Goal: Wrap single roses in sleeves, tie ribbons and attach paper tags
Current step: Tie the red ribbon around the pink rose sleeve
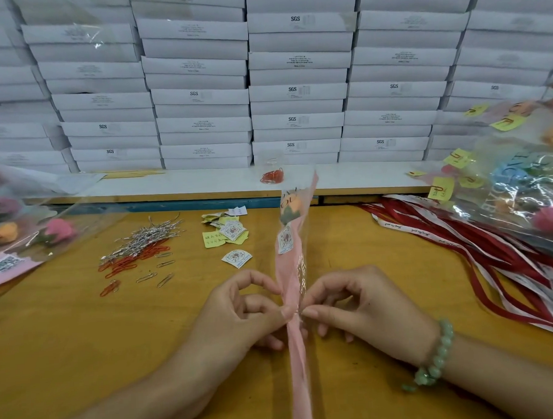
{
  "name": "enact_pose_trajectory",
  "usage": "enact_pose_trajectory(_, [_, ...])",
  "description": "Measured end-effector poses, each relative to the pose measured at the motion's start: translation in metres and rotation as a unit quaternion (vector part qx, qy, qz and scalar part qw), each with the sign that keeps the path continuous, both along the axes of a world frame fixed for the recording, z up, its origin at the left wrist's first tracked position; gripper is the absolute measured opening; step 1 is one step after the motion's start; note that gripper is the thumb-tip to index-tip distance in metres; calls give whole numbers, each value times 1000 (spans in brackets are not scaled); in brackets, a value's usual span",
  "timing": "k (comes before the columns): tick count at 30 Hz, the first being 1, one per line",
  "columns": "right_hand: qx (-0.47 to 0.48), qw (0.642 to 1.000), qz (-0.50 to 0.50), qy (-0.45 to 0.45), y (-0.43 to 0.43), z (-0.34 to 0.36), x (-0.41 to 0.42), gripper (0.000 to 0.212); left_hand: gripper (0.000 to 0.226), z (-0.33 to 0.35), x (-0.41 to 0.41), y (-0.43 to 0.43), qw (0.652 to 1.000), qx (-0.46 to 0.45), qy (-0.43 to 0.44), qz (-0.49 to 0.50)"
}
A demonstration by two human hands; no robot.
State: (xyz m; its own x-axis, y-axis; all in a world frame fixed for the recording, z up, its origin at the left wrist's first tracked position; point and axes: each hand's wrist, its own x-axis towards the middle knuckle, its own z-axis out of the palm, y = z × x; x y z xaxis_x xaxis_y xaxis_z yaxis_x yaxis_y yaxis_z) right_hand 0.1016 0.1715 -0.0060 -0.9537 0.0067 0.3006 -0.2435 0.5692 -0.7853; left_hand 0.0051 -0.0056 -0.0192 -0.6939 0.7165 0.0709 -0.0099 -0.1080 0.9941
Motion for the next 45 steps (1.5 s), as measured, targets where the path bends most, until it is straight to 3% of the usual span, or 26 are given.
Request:
enact_pose_trajectory(9, [181, 978, -9, 100, -3, 3, 4, 6, 37, 2, 2, -1, 1000, -3, 15, -12])
enact_pose_trajectory(13, [309, 943, -26, 118, -5, 5, 8, 8, 33, 1, 1, -1, 1000, -8, 19, -11])
enact_pose_trajectory(17, [427, 897, -13, 115, -7, 9, 10, 23, 27, 0, 0, -2, 1000, -9, 15, -10])
enact_pose_trajectory(26, [532, 838, 13, 119, -6, 11, 9, 33, 22, 1, -1, -4, 1000, -15, 12, -20])
enact_pose_trajectory(30, [560, 821, 18, 106, -8, 12, 10, 25, 17, 0, 0, -4, 999, -14, 21, -24])
enact_pose_trajectory(32, [549, 829, 13, 105, -8, 12, 10, 23, 18, -2, -1, -4, 999, -10, 29, -21])
enact_pose_trajectory(35, [477, 874, 4, 90, -12, 13, 11, 31, 16, -4, -1, -3, 999, -1, 34, -26])
enact_pose_trajectory(40, [268, 963, 17, 20, -12, 9, 7, 15, 14, -4, 0, -2, 998, -3, 59, -31])
enact_pose_trajectory(45, [34, 996, 42, -73, -12, 10, 4, 19, 15, -2, 2, -2, 997, 13, 74, -34])
